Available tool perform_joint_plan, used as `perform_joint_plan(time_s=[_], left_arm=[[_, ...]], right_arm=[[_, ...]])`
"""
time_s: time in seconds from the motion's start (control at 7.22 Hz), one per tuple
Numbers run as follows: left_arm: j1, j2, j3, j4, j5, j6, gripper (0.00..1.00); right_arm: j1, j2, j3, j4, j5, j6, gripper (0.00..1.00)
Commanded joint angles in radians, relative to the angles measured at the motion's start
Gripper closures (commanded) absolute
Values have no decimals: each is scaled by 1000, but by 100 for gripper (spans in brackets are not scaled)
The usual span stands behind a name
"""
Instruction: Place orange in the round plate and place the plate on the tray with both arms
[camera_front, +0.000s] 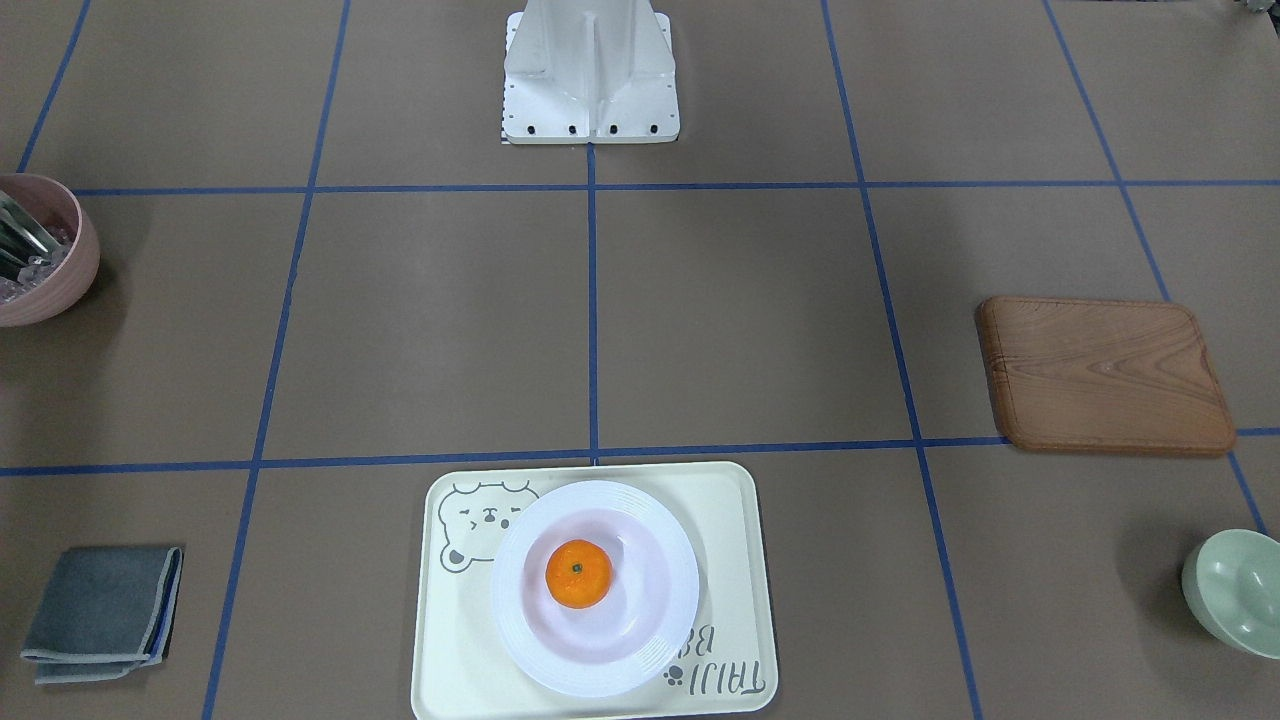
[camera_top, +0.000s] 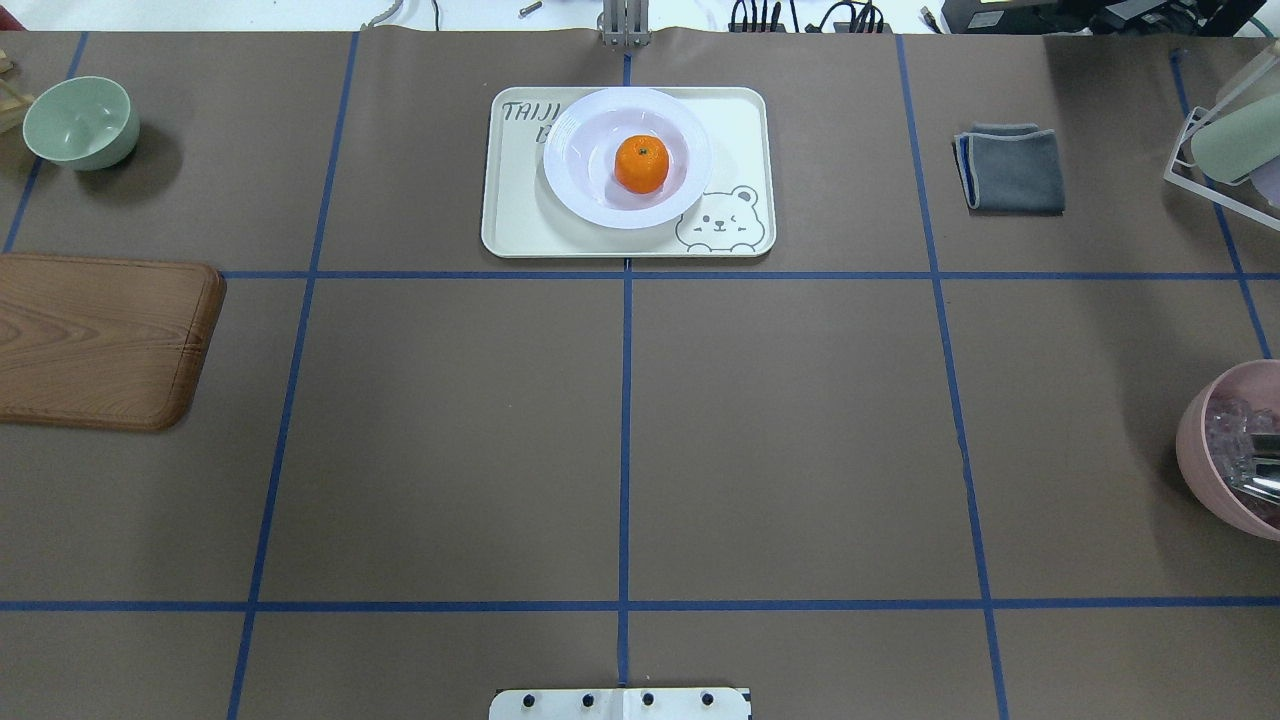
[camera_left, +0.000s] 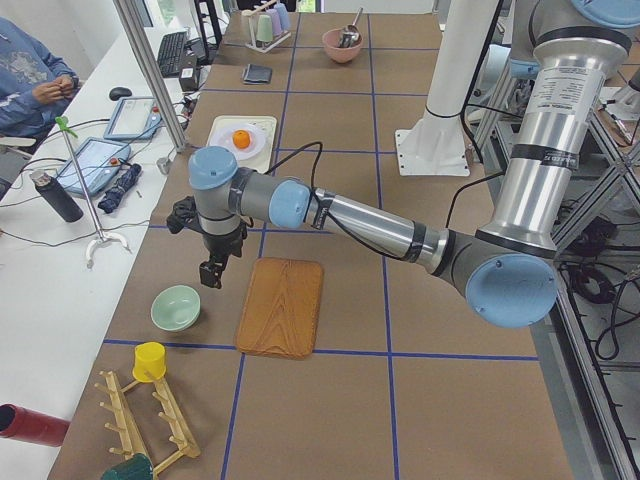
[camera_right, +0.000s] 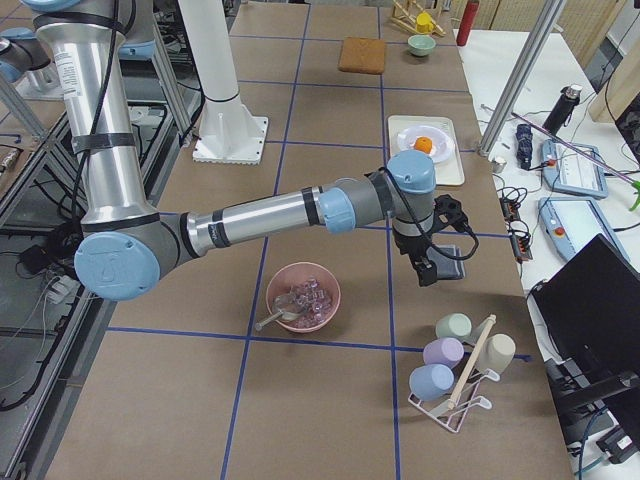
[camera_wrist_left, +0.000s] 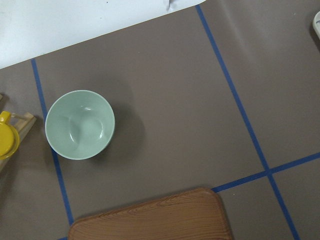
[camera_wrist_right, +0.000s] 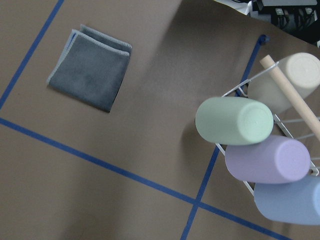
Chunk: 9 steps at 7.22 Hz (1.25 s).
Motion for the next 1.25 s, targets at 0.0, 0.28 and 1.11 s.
perform_joint_plan(time_s=[0.0, 0.28, 1.11], left_arm=[[-7, 16, -16, 110, -2, 5, 2], [-8, 28, -28, 152, -4, 72, 2], [-8, 186, -146, 85, -44, 75, 2]], right_arm=[[8, -16, 45, -109, 2, -37, 0], [-12, -16, 43, -135, 20, -31, 0], [-31, -52, 52, -193, 13, -42, 0]])
